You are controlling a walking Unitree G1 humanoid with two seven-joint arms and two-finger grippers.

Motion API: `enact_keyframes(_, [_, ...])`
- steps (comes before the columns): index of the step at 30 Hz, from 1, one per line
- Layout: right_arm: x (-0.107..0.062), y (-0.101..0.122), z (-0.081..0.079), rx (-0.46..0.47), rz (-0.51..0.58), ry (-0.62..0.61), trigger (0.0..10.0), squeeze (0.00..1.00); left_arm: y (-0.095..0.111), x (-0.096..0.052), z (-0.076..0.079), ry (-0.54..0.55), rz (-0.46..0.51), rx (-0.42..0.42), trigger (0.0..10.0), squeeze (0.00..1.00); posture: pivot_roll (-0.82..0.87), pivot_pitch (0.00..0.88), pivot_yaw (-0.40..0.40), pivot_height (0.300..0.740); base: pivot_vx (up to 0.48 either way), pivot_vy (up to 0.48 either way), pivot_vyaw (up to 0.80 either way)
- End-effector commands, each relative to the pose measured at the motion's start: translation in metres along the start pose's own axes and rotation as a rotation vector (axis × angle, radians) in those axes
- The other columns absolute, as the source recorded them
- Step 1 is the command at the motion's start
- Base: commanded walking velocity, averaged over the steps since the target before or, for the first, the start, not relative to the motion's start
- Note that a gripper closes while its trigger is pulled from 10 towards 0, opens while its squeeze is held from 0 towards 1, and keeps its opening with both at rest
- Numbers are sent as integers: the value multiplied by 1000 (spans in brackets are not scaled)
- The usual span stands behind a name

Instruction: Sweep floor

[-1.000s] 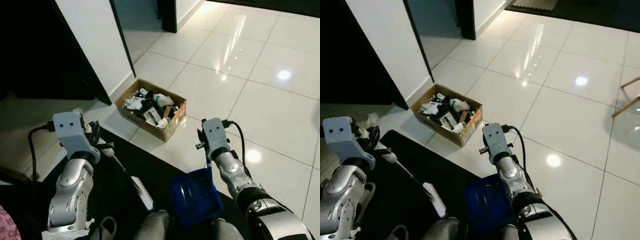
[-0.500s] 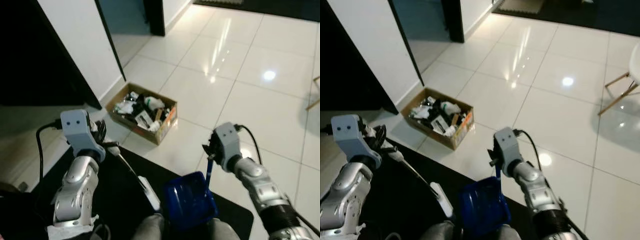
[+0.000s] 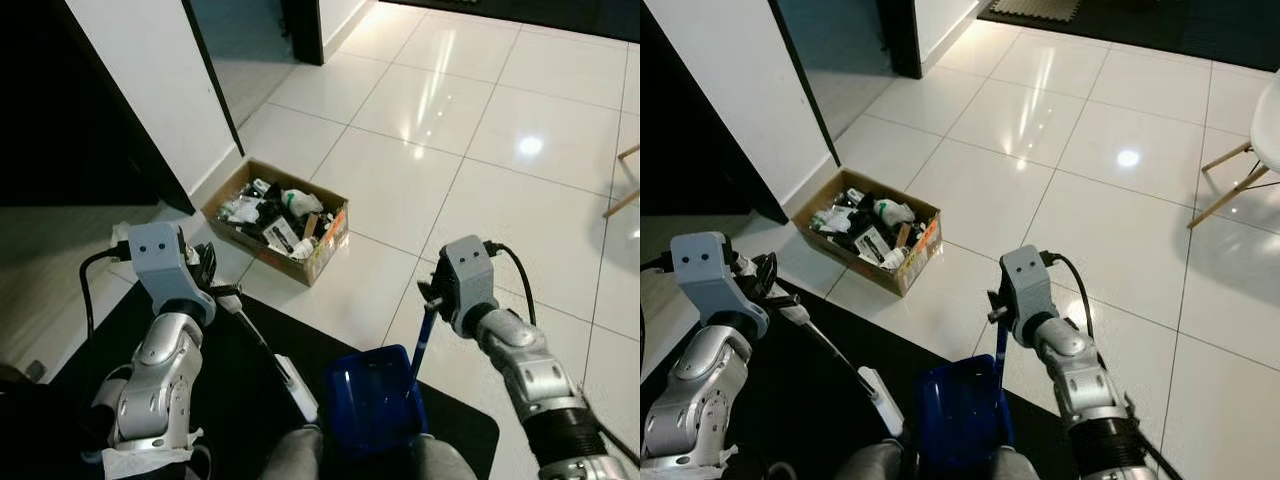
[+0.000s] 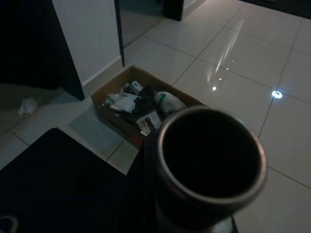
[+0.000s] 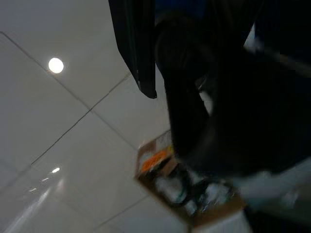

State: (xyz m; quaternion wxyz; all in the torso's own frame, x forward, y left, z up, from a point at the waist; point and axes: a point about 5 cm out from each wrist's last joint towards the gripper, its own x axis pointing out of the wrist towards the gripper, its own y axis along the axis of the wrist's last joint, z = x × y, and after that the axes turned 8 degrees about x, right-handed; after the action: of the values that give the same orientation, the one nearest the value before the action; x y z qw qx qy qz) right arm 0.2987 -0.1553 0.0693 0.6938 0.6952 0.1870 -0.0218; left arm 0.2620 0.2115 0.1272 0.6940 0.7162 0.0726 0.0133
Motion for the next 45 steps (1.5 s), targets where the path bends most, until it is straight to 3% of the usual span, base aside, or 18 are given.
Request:
enact_keyframes(1, [-3, 21, 9, 89, 161, -121, 10000, 0, 0, 1, 0, 1, 11, 13, 10000, 0, 127, 145, 124, 740, 0, 0, 0])
enact_keyframes(9, [-12, 43, 16, 151, 285, -194, 10000, 0, 1, 7, 4, -26, 16, 16, 10000, 0, 100, 132, 139, 740, 0, 0, 0])
enact_keyframes(16, [-13, 45, 10, 153, 323, -184, 10000, 0, 7, 15, 1, -20, 35, 9, 10000, 0, 87, 125, 134, 740, 0, 0, 0])
enact_keyframes(22, [-11, 40, 2, 89, 280, -146, 10000, 0, 11, 20, -3, -7, 50, 9, 10000, 0, 82, 121, 126, 740, 0, 0, 0])
enact_keyframes(34, [-12, 41, 7, -19, 240, -200, 10000, 0, 8, 21, -3, -2, 52, 2, 10000, 0, 71, 123, 125, 740, 0, 0, 0])
enact_keyframes(45, [-13, 27, 8, 23, 215, -249, 10000, 0, 7, 22, -3, -9, 46, 5, 10000, 0, 63, 125, 140, 740, 0, 0, 0])
